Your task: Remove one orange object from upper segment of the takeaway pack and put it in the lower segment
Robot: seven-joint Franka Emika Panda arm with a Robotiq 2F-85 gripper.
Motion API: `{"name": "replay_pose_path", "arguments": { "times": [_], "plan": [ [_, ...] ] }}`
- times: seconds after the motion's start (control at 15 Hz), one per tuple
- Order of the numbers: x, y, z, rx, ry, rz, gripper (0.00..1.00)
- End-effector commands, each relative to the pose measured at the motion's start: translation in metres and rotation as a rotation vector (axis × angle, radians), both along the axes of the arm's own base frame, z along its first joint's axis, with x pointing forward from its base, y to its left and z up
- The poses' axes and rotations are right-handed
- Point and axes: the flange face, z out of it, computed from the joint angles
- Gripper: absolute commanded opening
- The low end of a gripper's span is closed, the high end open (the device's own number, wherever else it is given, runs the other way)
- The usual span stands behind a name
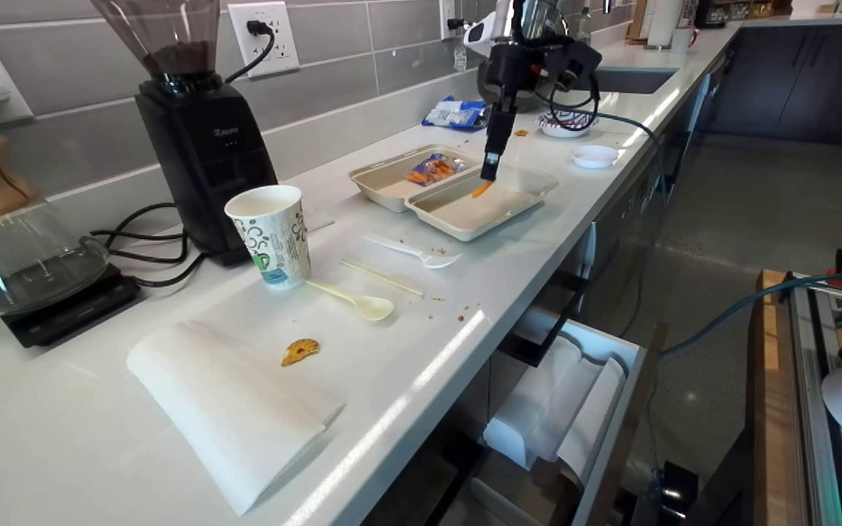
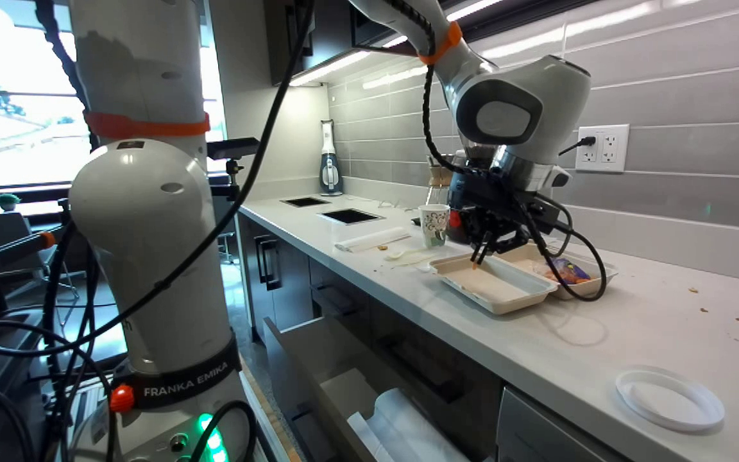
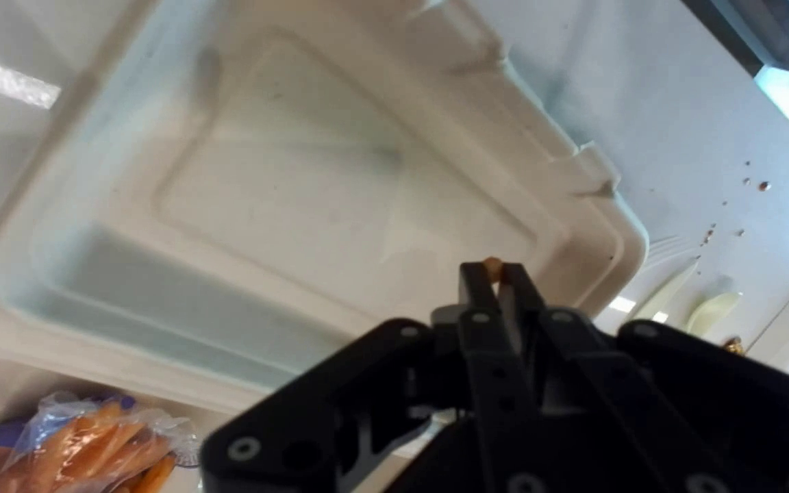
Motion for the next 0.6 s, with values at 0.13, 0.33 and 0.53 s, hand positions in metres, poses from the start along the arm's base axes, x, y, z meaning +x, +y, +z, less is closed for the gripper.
{"name": "replay_pose_path", "arguments": {
  "times": [0.13, 0.33, 0.53],
  "plan": [
    [0.007, 0.002, -0.022, -0.024, -0.082, 0.038, 0.33],
    [0.011, 0.003, -0.021, -0.039, -0.092, 0.043, 0.48],
    [0.014, 0.008, -0.016, -0.045, -0.097, 0.043, 0.7]
  ]
}}
